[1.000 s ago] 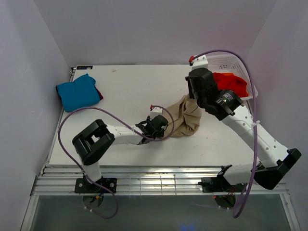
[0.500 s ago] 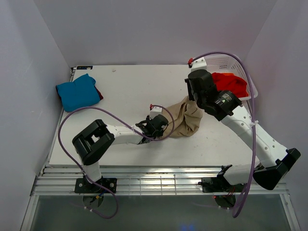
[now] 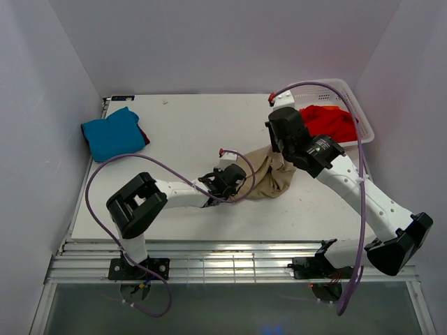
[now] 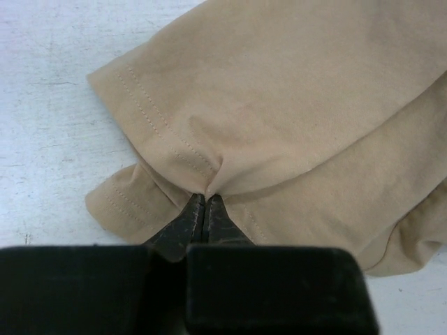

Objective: Fold and stack the t-shirts
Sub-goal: Flatten the tshirt out

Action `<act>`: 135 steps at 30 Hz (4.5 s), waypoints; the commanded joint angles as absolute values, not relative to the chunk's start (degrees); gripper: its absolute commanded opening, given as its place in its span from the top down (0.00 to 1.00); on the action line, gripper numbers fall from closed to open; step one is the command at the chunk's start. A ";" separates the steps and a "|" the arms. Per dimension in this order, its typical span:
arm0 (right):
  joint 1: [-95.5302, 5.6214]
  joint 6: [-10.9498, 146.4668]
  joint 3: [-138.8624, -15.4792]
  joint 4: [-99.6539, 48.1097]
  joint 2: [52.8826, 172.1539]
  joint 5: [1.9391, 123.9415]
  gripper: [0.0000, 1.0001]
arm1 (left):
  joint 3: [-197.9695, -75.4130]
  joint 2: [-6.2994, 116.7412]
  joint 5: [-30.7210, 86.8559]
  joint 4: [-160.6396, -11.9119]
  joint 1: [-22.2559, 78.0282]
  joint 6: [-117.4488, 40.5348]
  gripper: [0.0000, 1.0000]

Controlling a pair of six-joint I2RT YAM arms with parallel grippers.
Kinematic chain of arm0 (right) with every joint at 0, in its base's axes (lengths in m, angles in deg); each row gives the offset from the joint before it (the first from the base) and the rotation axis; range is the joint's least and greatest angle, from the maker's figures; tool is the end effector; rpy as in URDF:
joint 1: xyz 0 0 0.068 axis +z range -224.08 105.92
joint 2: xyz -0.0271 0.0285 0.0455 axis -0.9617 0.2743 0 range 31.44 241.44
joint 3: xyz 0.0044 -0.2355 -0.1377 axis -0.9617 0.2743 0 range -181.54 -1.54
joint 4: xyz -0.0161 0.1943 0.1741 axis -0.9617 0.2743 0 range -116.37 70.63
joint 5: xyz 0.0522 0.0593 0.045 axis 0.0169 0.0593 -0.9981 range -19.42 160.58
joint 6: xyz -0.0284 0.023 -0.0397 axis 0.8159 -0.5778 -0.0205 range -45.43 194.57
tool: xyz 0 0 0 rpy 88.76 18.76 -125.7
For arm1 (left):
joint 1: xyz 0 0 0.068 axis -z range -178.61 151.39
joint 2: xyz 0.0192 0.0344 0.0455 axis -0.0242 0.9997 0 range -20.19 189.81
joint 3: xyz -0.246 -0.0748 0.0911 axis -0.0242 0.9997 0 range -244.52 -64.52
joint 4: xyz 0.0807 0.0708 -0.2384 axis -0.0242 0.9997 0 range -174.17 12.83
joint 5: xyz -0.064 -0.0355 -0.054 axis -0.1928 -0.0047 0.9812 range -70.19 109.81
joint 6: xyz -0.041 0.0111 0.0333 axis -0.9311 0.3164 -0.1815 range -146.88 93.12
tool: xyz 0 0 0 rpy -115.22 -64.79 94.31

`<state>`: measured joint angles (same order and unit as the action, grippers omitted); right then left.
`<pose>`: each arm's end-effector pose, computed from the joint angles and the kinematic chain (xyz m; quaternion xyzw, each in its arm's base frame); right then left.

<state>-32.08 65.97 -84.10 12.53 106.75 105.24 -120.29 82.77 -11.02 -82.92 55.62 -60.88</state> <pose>0.2190 0.1698 0.4051 -0.1004 0.8401 -0.0362 0.5319 0.2247 -0.2807 0.1535 0.0655 0.9039 -0.0597 0.4185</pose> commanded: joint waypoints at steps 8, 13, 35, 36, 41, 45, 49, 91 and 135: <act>-34.00 67.62 -83.88 10.90 101.23 113.64 0.92 | -122.97 62.55 -31.14 -71.35 55.26 -60.90 1.00; -37.78 70.88 -86.87 10.72 98.85 116.99 0.92 | -124.19 48.13 -35.12 -70.99 53.59 -54.31 1.00; -46.13 75.01 -104.46 18.54 95.17 120.24 0.92 | -135.36 13.91 -50.08 -59.21 52.98 -41.64 1.00; -46.13 73.27 -104.54 19.07 94.64 119.72 0.92 | -135.97 14.18 -49.37 -58.17 52.98 -41.82 1.00; -46.13 74.04 -106.99 21.34 93.13 121.29 0.92 | -139.75 15.15 -48.66 -55.87 52.98 -44.19 1.00; -46.13 74.31 -112.80 23.20 92.17 121.56 0.92 | -142.48 14.10 -44.46 -50.27 52.98 -50.32 1.00; -46.13 74.22 -118.59 24.87 91.56 121.38 0.92 | -146.78 15.76 -37.62 -40.08 52.98 -58.67 1.00; -46.13 71.06 -90.93 2.64 108.43 110.40 0.92 | -124.61 63.72 -47.09 -8.93 79.91 -132.26 0.46; -46.13 69.21 -75.54 2.02 101.13 108.37 0.92 | -115.41 72.88 -11.22 -76.17 78.91 -69.94 0.40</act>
